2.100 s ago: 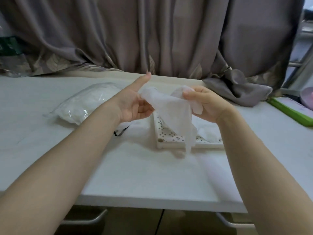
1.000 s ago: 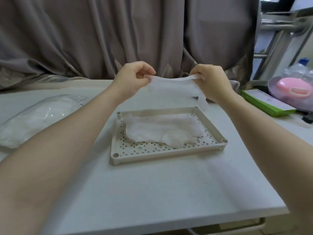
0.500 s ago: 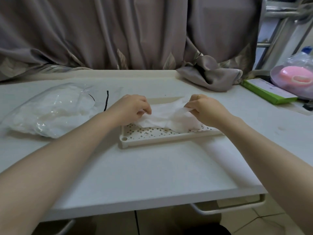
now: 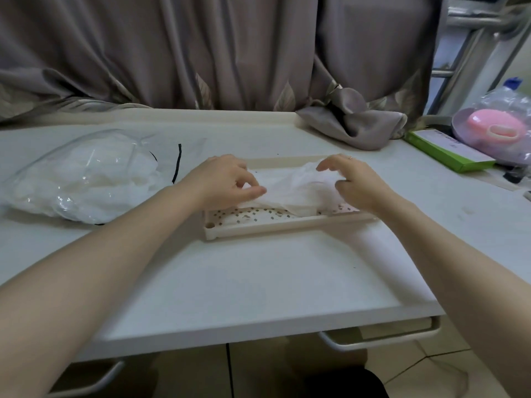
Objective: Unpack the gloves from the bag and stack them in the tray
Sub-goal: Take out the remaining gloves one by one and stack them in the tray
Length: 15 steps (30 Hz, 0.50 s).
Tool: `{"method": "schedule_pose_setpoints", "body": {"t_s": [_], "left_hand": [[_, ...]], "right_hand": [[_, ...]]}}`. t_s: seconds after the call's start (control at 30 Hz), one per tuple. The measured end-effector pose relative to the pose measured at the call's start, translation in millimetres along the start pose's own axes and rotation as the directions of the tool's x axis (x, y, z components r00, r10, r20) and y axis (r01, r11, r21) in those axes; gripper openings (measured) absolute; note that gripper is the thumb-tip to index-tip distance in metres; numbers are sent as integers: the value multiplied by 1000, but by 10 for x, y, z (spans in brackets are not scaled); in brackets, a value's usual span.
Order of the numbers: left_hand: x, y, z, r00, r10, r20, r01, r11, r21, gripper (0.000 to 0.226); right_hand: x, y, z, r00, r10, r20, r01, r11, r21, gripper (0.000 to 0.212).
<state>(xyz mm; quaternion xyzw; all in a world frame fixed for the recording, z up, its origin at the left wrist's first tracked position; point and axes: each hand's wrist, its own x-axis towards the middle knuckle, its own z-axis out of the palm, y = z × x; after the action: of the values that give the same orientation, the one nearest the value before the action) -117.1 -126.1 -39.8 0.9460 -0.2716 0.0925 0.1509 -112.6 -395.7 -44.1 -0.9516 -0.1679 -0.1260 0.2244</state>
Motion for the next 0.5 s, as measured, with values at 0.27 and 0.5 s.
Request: {"method": "schedule_pose_setpoints", "body": {"t_s": [0.27, 0.5], "left_hand": [[434, 157, 204, 981, -54, 187, 23, 986, 167, 27], [344, 94, 404, 898, -359, 255, 265, 903, 340, 69]], "right_hand": [[230, -24, 157, 976, -184, 115, 206, 953, -224, 22], [364, -46, 204, 950, -310, 40, 308, 905, -295, 10]]}}
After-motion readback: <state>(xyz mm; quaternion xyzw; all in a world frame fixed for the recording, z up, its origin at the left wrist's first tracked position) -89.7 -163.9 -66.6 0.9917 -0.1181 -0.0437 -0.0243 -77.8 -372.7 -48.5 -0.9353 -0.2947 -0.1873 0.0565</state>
